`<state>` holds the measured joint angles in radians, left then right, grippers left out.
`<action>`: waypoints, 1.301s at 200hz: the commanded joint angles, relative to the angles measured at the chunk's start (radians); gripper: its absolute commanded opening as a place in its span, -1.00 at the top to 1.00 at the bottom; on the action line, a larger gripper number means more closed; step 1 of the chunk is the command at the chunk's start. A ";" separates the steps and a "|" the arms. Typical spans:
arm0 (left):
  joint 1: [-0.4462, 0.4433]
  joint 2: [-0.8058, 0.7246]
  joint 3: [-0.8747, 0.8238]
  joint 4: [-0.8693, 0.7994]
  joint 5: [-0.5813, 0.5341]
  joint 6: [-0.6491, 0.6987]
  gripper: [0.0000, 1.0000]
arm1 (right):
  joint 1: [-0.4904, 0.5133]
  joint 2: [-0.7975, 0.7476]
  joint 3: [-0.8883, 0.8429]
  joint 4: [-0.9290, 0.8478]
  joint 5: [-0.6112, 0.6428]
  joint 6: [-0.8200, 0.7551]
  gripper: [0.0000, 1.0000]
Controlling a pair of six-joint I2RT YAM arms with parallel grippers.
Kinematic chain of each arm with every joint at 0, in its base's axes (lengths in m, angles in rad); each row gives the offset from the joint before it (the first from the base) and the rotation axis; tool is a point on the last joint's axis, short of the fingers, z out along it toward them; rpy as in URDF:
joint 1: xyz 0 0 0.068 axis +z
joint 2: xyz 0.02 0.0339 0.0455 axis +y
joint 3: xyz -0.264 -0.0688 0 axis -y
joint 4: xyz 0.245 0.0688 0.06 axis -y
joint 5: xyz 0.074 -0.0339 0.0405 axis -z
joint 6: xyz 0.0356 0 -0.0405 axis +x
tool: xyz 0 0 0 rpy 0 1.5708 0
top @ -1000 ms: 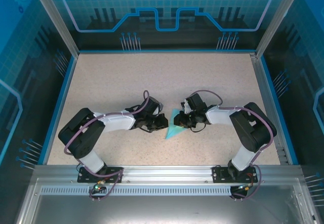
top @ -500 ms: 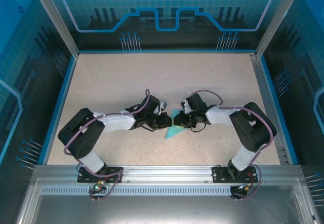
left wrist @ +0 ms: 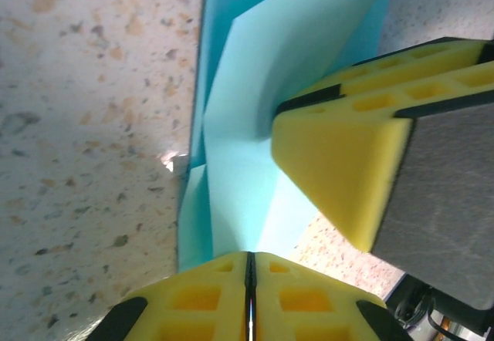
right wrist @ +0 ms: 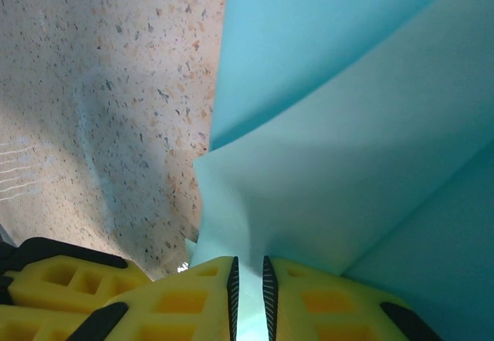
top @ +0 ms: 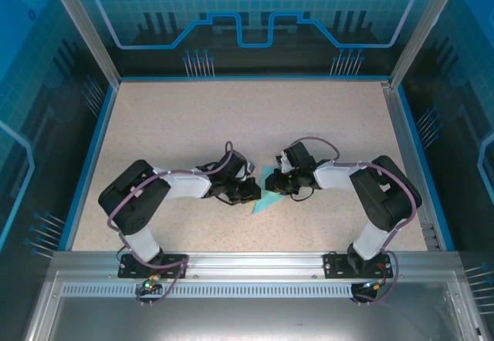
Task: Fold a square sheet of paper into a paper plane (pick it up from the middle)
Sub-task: Fourth fold the wing at the center of the table.
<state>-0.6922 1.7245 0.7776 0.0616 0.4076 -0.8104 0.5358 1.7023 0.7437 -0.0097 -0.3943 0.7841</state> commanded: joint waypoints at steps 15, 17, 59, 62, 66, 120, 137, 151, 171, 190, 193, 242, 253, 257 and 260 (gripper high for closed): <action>-0.011 0.031 0.028 -0.062 -0.034 0.020 0.80 | -0.014 0.029 -0.003 -0.026 0.029 -0.002 0.61; -0.010 0.032 0.028 -0.063 -0.035 0.019 0.81 | -0.015 0.028 -0.002 -0.026 0.028 -0.001 0.61; -0.012 0.043 0.036 -0.081 -0.053 0.024 0.82 | -0.014 0.028 -0.003 -0.026 0.029 0.002 0.62; -0.011 0.042 0.036 -0.083 -0.054 0.024 0.82 | -0.013 0.028 -0.003 -0.026 0.029 0.002 0.62; -0.011 0.043 0.036 -0.086 -0.057 0.023 0.82 | -0.015 0.026 -0.003 -0.025 0.029 0.003 0.62; -0.012 0.049 0.042 -0.138 -0.093 0.028 0.85 | -0.007 -0.044 -0.033 0.065 -0.029 -0.016 0.64; -0.016 0.053 0.045 -0.149 -0.099 0.027 0.86 | 0.009 -0.056 -0.042 0.069 -0.041 -0.033 0.67; -0.018 0.059 0.049 -0.159 -0.103 0.030 0.88 | 0.022 -0.052 -0.046 0.068 -0.045 -0.039 0.68; -0.021 0.062 0.054 -0.173 -0.115 0.031 0.88 | 0.032 -0.039 -0.052 0.073 -0.049 -0.040 0.70; -0.021 0.061 0.057 -0.193 -0.128 0.032 0.88 | 0.033 -0.017 -0.047 0.066 -0.046 -0.042 0.72; -0.022 0.060 0.057 -0.196 -0.130 0.032 0.88 | 0.033 -0.012 -0.047 0.064 -0.045 -0.042 0.73; -0.025 0.064 0.059 -0.239 -0.153 0.035 0.90 | 0.014 0.038 -0.005 -0.010 0.018 -0.057 0.74; -0.027 0.067 0.057 -0.252 -0.162 0.036 0.92 | 0.002 0.039 0.002 -0.024 0.035 -0.060 0.74; -0.028 0.067 0.054 -0.257 -0.165 0.033 0.92 | -0.003 0.038 0.005 -0.026 0.037 -0.063 0.74; -0.030 0.066 0.051 -0.257 -0.168 0.032 0.92 | -0.007 0.039 0.007 -0.027 0.039 -0.065 0.74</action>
<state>-0.7139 1.7535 0.8429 -0.0708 0.3168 -0.8028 0.5552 1.7107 0.7280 0.0181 -0.4206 0.7498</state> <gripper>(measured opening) 0.055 0.132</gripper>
